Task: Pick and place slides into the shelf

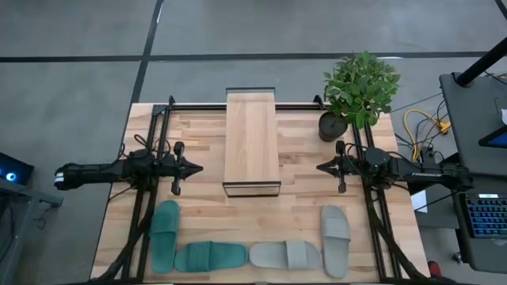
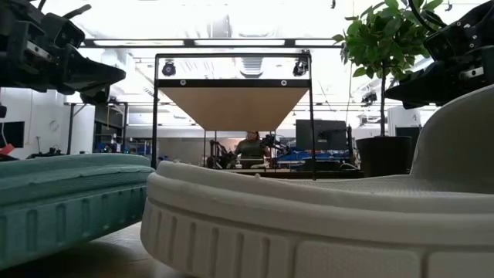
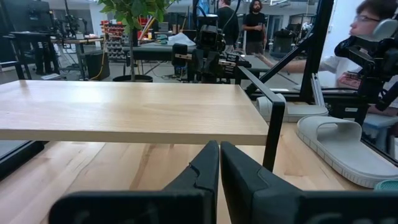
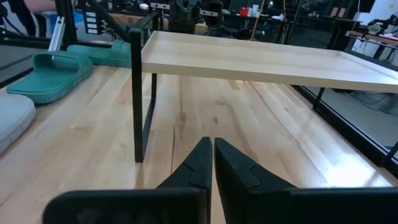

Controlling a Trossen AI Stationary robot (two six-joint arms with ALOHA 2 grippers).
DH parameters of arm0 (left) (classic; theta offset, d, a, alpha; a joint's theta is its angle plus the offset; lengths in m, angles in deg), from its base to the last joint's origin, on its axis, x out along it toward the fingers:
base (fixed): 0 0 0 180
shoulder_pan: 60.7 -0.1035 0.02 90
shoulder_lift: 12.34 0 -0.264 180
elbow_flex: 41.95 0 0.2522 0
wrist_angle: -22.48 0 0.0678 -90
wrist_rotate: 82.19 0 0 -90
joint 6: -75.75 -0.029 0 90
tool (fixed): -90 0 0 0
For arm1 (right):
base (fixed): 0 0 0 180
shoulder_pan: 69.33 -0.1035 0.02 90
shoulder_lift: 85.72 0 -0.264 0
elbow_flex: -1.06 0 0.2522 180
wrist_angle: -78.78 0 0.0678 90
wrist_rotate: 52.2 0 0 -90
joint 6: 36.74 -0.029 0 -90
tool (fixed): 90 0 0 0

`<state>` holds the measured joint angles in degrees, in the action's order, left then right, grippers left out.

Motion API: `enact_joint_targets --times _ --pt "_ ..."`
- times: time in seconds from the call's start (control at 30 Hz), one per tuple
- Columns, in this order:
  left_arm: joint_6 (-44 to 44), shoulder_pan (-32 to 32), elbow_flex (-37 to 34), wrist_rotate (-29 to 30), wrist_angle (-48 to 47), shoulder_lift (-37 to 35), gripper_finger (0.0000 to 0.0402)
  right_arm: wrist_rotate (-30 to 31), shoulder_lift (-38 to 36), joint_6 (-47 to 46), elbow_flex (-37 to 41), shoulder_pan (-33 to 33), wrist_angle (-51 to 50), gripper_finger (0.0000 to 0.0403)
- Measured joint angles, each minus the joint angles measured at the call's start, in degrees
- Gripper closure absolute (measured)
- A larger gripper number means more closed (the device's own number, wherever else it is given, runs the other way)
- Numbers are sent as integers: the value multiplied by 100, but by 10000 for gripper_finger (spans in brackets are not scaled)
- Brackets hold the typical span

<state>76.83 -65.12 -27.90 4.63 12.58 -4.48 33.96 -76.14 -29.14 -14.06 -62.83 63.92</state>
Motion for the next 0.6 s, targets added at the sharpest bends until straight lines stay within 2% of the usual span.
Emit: enact_joint_targets --times 0.6 --pt "0 -1 0 -15 0 -2 402 0 0 -20 -1 0 1 394"
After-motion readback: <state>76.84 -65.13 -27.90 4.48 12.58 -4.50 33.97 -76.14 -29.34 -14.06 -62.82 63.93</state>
